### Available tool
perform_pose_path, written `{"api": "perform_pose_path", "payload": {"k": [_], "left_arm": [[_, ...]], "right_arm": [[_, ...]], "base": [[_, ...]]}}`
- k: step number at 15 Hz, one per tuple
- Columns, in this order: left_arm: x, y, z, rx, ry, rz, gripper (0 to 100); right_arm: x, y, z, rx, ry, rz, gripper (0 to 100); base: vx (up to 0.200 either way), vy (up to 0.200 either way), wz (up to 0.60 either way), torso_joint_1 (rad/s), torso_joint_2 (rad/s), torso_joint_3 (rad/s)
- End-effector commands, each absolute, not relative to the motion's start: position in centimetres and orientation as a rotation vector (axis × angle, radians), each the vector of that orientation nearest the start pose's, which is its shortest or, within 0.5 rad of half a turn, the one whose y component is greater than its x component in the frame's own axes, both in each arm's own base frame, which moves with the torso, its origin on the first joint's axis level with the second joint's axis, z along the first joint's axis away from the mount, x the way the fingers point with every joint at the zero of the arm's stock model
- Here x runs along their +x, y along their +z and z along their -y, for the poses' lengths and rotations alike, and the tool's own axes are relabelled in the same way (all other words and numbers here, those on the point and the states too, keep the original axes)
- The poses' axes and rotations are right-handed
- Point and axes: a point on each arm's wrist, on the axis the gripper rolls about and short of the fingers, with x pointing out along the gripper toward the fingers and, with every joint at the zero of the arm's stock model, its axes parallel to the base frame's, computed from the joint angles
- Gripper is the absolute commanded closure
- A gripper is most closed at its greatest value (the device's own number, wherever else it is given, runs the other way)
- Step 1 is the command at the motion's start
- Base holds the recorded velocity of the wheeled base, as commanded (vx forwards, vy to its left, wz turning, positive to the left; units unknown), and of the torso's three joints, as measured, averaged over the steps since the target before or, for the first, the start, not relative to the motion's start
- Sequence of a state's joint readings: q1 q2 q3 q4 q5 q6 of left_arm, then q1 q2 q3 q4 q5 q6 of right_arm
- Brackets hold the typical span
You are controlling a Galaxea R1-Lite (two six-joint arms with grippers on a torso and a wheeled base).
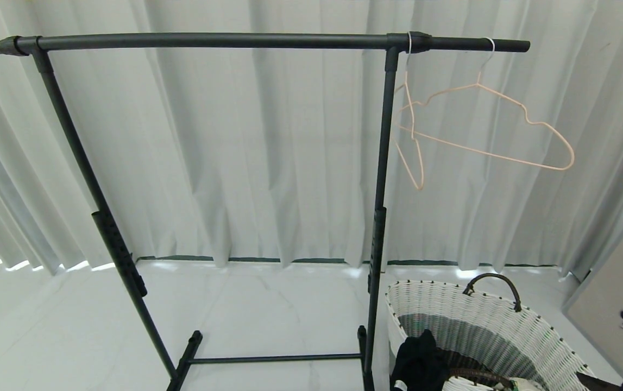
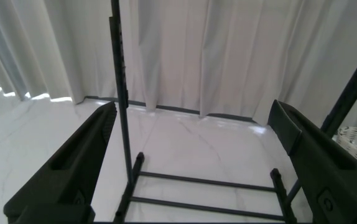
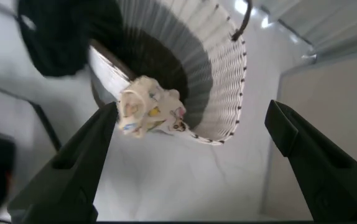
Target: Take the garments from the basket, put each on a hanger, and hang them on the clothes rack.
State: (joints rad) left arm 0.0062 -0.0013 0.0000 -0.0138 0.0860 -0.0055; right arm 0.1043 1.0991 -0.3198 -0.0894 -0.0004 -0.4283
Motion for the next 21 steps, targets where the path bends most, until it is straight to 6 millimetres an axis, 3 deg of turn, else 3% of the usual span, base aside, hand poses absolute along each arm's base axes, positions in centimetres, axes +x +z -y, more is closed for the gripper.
{"api": "perform_pose_path", "payload": {"k": [1, 10, 15, 21], "left_arm": [[-2.3, 7.7, -0.2, -0.007, 0.092, 0.014, 0], [-2.3, 7.7, -0.2, -0.004, 0.092, 0.014, 0], [-2.3, 7.7, -0.2, -0.004, 0.092, 0.014, 0], [-2.3, 7.7, -0.2, -0.005, 0.092, 0.014, 0]], "right_arm": [[17.8, 9.8, -1.1, -0.549, 0.265, -0.826, 0], [18.2, 9.4, -1.0, -0.524, 0.344, -0.806, 0], [19.9, 7.5, -0.1, -0.733, 0.431, -0.839, 0], [21.6, 5.1, -0.3, -0.753, 0.461, -0.863, 0]], "base": [[0.0, 0.0, 0.0, -0.036, 0.12, 0.076], [0.0, 0.0, 0.0, -0.09, 0.28, 0.192], [0.0, 0.0, 0.0, 0.0, 0.0, 0.0], [0.0, 0.0, 0.0, 0.0, 0.0, 0.0]]}}
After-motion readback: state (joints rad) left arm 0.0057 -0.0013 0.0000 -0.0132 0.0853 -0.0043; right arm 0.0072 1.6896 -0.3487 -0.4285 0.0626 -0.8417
